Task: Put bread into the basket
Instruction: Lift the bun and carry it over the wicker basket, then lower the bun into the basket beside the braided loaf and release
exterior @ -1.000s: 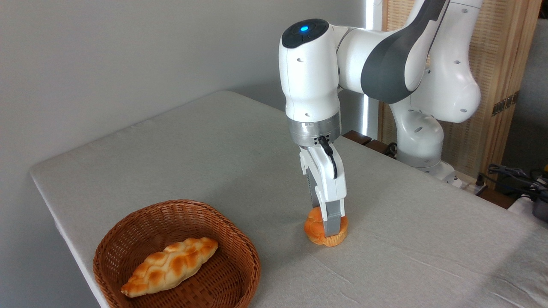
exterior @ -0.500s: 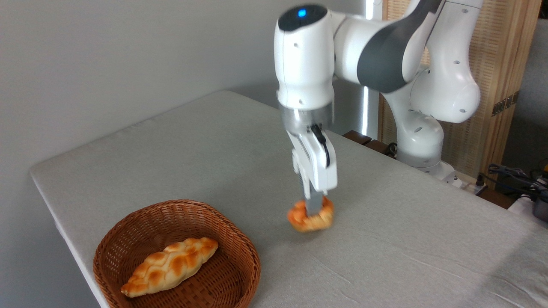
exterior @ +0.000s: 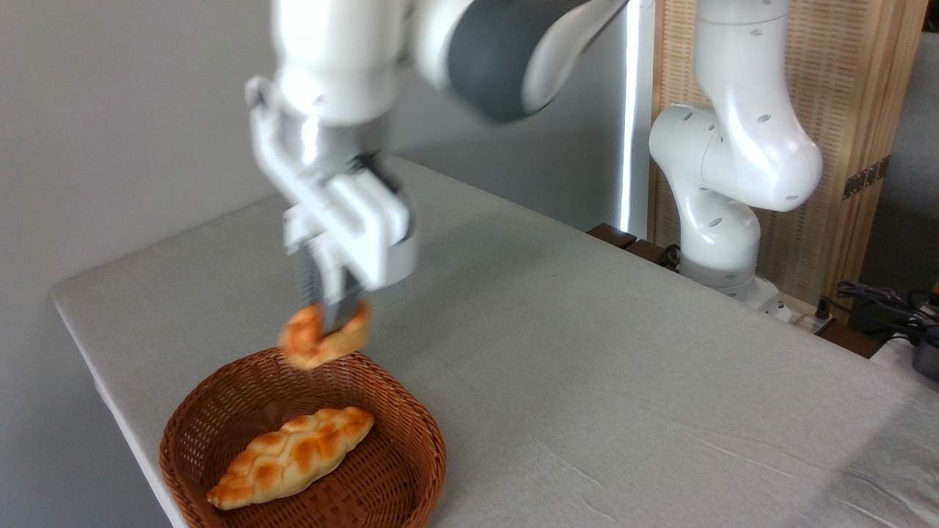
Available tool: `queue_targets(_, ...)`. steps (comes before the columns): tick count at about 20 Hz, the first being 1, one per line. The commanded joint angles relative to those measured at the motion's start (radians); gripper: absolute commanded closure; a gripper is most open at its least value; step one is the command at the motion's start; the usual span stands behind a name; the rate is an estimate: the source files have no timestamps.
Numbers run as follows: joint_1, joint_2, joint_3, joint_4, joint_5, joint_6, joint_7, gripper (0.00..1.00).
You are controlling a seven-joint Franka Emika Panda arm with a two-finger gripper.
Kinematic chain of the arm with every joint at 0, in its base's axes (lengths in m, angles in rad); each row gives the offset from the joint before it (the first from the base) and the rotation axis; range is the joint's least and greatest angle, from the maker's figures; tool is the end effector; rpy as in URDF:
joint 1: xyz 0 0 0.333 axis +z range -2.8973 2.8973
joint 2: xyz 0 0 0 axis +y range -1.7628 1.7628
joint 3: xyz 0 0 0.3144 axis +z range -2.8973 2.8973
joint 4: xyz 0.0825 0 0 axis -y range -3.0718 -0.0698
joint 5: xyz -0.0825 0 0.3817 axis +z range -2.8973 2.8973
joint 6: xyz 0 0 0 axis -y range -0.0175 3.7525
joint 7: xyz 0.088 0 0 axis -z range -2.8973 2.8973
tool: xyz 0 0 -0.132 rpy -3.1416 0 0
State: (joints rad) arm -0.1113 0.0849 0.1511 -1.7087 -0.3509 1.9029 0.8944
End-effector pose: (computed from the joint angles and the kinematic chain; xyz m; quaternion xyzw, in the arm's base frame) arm 0.6033 -0.0117 0.5196 0.9152 -0.3650 0.1215 0.1198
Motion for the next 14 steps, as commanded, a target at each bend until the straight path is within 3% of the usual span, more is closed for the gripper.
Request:
queue_targets(1,-0.014,0.151,-0.076,0.069,-0.025,0.163,-0.041,0.77)
queue_targets(2,-0.027,0.173,-0.09,0.067,-0.017,0.189,-0.043,0.63)
queue_targets(4,-0.028,0.185,-0.103,0.06,-0.01,0.202,-0.052,0.22)
queue_targets(7,-0.028,0.182,-0.104,0.058,-0.003,0.202,-0.052,0.0)
queue_targets(14,-0.025,0.176,-0.104,0.051,0.076,0.194,-0.046,0.0)
